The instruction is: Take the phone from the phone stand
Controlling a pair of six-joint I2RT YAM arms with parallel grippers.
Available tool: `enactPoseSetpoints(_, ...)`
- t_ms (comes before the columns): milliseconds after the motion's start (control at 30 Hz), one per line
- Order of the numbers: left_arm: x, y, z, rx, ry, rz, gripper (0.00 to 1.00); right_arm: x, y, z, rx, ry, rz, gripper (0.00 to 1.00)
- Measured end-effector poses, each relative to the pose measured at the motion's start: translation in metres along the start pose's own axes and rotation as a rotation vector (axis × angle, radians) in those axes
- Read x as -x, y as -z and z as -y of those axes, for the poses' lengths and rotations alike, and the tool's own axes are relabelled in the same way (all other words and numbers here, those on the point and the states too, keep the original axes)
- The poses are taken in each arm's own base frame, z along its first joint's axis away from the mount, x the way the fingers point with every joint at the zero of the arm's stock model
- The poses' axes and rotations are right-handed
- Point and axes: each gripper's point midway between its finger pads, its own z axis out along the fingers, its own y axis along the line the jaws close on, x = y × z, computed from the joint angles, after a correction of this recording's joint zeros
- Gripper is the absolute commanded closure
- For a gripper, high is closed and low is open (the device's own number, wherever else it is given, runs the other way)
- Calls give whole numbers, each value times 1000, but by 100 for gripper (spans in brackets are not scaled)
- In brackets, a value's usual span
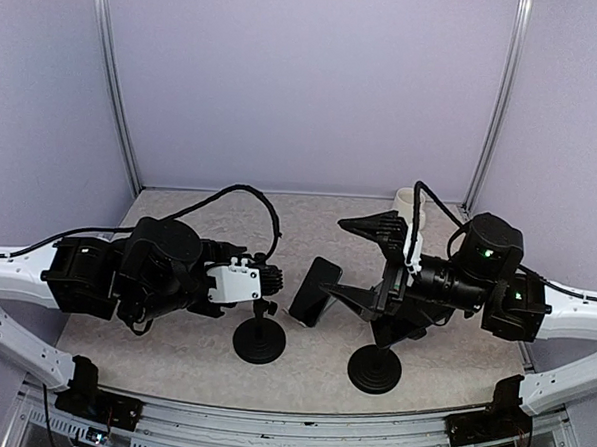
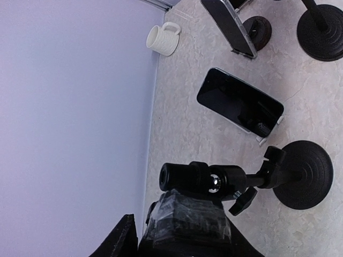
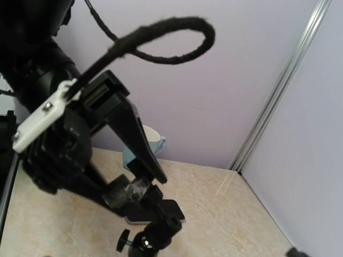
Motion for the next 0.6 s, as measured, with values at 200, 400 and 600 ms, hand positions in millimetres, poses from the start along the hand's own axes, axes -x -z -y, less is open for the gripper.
enactPoseSetpoints(200,-1,1,-5,11,-37,-10,71,1,3,1,-8,1,6,7)
enactPoseSetpoints(400,-8,0,-11,30,-47,-37,79,1,6,2,-20,3,13,7)
enactPoseSetpoints(600,-21,-5,-22,58,-23,-78,82,1,9,3,-27,4,16,7)
